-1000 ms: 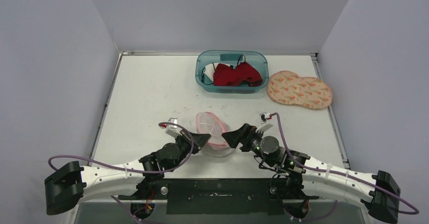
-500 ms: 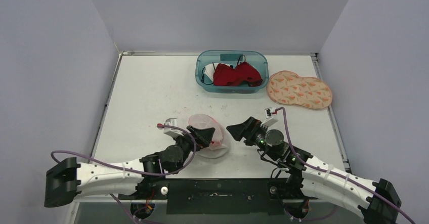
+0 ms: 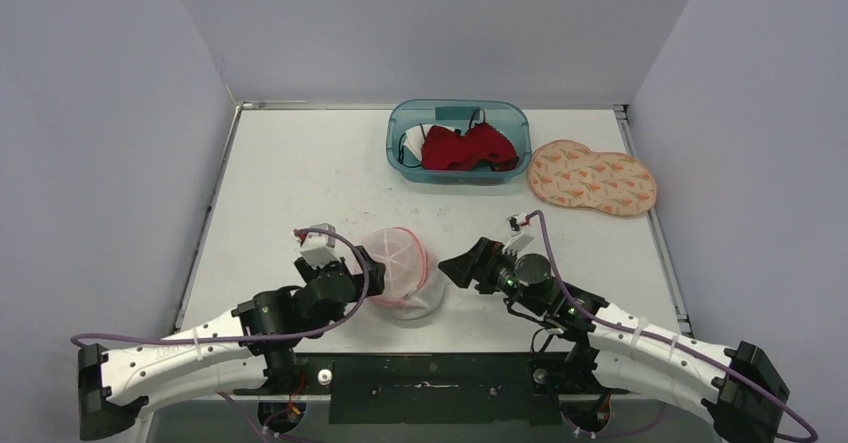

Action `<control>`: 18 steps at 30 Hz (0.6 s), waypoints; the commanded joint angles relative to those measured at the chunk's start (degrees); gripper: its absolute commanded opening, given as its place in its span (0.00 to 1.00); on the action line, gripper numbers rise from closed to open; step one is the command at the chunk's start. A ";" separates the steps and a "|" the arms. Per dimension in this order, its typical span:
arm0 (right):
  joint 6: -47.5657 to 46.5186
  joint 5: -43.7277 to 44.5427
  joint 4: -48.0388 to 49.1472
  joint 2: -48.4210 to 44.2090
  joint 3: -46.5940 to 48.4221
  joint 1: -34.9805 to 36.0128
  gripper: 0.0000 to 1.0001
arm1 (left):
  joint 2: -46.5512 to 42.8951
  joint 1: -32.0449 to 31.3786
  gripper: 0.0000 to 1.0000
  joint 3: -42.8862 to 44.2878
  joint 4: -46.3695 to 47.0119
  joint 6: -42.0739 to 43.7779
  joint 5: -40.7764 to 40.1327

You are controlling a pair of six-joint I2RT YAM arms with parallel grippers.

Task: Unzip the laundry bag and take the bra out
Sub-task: Unzip the laundry bag at the center of the board.

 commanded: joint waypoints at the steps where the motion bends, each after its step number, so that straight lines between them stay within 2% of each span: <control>1: 3.43 -5.62 9.27 4.13 -0.13 -0.26 0.79 | 0.12 7.72 0.96 3.08 1.92 9.11 5.40; 6: 4.67 -7.49 15.03 9.72 -0.41 1.99 0.76 | 4.11 19.88 0.92 2.91 10.60 15.72 15.22; 10: 4.21 -6.59 15.56 13.95 0.07 5.04 0.76 | 9.66 28.23 0.94 1.78 18.47 17.16 21.05; 12: 4.11 -5.59 14.69 15.01 -0.67 5.72 0.77 | 12.38 30.48 0.97 0.18 24.70 17.97 24.59; 16: 4.70 -9.03 15.35 17.93 -3.02 2.28 0.78 | 19.13 32.78 0.97 -2.56 37.98 19.51 35.84; 18: 4.74 -10.75 17.18 18.55 -4.06 0.26 0.78 | 21.90 32.78 0.90 -4.22 42.58 19.92 40.92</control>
